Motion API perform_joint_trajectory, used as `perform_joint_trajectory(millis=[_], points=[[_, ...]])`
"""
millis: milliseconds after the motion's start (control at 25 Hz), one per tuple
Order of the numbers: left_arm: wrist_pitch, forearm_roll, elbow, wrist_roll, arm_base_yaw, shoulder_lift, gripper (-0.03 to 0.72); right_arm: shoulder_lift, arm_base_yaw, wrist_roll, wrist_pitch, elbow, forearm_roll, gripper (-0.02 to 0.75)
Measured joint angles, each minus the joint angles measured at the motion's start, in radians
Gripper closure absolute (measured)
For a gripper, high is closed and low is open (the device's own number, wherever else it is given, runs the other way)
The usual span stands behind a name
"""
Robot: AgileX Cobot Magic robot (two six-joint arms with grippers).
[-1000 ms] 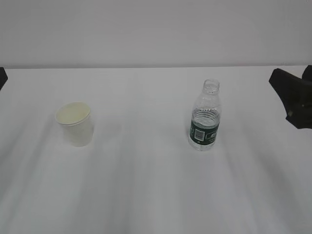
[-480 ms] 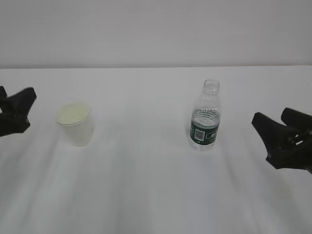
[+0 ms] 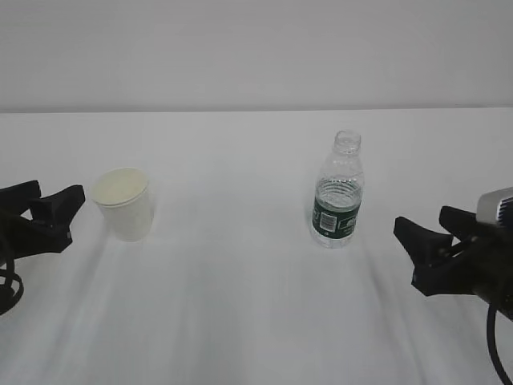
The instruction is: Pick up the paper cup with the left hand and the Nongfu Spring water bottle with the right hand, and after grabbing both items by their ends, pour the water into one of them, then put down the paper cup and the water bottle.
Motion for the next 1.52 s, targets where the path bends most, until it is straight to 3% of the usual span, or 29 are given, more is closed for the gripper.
perform_joint_trajectory(millis=[480,1520], points=[[-0.001,0.020,0.000,0.000,0.000,0.017,0.222,0.202,0.000,-0.017,-0.004,-0.118,-0.070,0.079],[-0.002,0.023,0.000,0.000,0.000,0.018,0.229,0.440,0.000,0.069,-0.007,-0.404,-0.159,0.075]])
